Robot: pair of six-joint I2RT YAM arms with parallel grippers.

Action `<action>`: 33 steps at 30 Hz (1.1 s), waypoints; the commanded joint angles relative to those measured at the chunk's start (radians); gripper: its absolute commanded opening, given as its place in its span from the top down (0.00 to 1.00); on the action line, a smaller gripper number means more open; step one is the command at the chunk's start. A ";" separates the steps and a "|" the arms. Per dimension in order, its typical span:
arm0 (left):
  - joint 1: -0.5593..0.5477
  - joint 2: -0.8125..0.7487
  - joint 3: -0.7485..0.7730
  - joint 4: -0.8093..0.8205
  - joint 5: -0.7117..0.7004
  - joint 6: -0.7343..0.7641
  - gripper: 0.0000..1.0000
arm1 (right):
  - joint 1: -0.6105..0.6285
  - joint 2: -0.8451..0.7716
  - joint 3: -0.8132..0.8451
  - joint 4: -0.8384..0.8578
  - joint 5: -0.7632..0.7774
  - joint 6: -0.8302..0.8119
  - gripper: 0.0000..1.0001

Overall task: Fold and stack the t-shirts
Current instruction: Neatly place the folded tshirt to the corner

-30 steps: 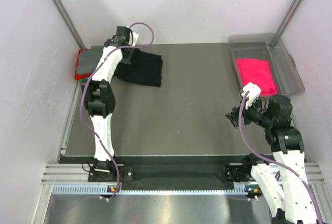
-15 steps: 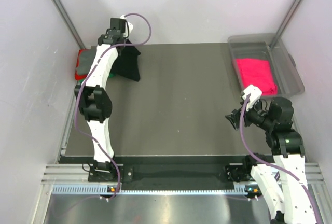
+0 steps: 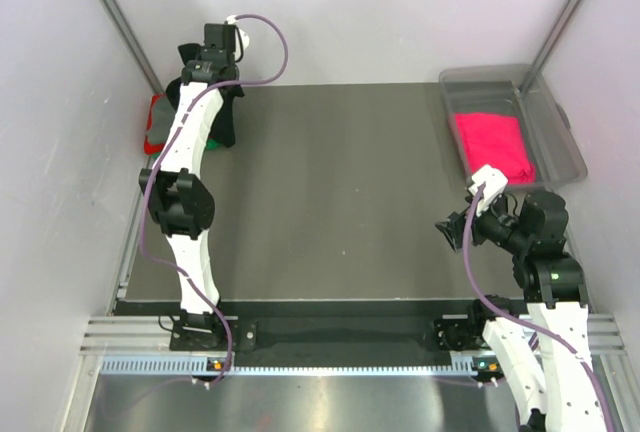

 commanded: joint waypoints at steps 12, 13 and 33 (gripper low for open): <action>0.003 -0.037 0.029 0.117 -0.169 0.092 1.00 | -0.007 -0.020 -0.003 0.037 -0.021 -0.003 0.09; 0.004 -0.030 0.013 0.122 -0.174 0.091 1.00 | -0.009 -0.019 -0.001 0.037 -0.020 -0.003 0.09; 0.176 0.208 0.030 0.444 -0.158 0.177 1.00 | -0.009 -0.008 -0.001 0.045 -0.020 -0.001 0.08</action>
